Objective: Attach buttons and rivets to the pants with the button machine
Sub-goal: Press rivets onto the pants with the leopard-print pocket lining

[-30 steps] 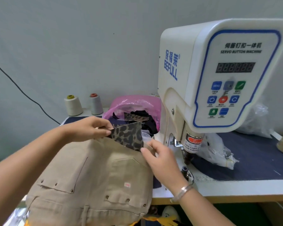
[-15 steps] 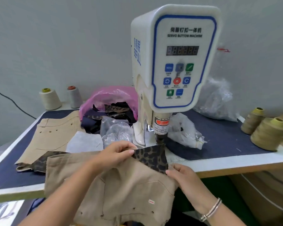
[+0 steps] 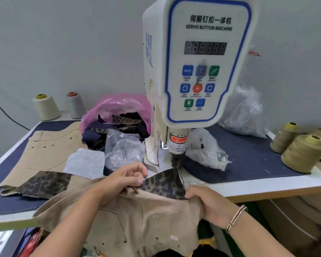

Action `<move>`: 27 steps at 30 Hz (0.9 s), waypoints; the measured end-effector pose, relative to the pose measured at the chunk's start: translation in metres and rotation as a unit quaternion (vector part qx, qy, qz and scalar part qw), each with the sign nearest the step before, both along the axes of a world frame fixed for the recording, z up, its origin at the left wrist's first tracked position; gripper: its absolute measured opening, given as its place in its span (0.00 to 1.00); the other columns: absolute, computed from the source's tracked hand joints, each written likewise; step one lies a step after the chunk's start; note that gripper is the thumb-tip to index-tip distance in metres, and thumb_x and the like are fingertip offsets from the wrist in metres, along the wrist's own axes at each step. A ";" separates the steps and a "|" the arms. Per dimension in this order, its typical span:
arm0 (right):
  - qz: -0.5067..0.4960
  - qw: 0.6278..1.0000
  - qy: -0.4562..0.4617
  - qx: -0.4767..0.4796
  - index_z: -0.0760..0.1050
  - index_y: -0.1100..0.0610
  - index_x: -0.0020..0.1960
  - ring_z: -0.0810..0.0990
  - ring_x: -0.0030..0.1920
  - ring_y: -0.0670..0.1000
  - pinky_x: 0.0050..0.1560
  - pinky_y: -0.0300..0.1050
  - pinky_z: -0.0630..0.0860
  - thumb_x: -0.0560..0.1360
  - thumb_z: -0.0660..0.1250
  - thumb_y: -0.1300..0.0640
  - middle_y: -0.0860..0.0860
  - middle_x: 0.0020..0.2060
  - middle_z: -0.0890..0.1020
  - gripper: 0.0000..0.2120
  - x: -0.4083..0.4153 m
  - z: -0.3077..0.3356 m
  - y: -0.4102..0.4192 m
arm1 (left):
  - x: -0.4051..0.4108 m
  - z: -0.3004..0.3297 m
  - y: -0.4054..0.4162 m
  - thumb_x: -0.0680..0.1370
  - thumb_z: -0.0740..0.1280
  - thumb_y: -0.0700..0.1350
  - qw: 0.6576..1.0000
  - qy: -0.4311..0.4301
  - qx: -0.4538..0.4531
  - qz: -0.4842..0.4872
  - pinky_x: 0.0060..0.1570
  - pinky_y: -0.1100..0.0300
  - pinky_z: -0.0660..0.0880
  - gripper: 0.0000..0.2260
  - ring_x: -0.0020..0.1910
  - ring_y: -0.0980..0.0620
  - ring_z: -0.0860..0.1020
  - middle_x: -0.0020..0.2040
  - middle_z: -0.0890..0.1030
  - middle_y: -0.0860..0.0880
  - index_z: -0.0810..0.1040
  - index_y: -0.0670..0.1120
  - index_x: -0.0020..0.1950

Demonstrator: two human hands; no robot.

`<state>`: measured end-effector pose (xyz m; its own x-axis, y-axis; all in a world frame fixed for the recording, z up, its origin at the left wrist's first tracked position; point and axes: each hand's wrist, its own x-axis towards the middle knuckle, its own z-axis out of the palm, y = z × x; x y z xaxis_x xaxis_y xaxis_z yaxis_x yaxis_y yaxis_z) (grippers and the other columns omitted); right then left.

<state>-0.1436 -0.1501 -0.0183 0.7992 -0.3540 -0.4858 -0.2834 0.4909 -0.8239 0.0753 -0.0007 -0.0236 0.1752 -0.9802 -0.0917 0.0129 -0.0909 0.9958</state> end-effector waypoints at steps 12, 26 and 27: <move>0.004 0.967 -0.047 -0.251 0.70 0.50 0.25 0.65 0.25 0.43 0.29 0.35 0.63 0.77 0.62 0.61 0.47 0.24 0.68 0.22 0.012 0.019 -0.014 | 0.001 -0.008 0.000 0.65 0.72 0.49 0.995 0.038 -0.037 0.088 0.36 0.64 0.68 0.06 0.34 0.56 0.72 0.34 0.76 0.52 0.81 0.50 0.38; -0.009 0.962 -0.142 -0.231 0.79 0.50 0.33 0.75 0.33 0.43 0.37 0.38 0.72 0.77 0.61 0.63 0.47 0.30 0.78 0.18 0.023 -0.009 -0.024 | -0.003 -0.009 0.001 0.68 0.69 0.40 0.985 0.053 -0.067 0.150 0.33 0.70 0.70 0.06 0.31 0.59 0.72 0.31 0.75 0.53 0.82 0.50 0.37; -0.008 0.962 -0.151 -0.228 0.80 0.50 0.34 0.75 0.33 0.42 0.37 0.38 0.72 0.78 0.61 0.64 0.46 0.31 0.79 0.18 0.024 -0.009 -0.024 | -0.003 -0.009 0.000 0.68 0.69 0.41 0.983 0.049 -0.071 0.159 0.33 0.70 0.70 0.06 0.31 0.60 0.72 0.31 0.75 0.54 0.82 0.51 0.37</move>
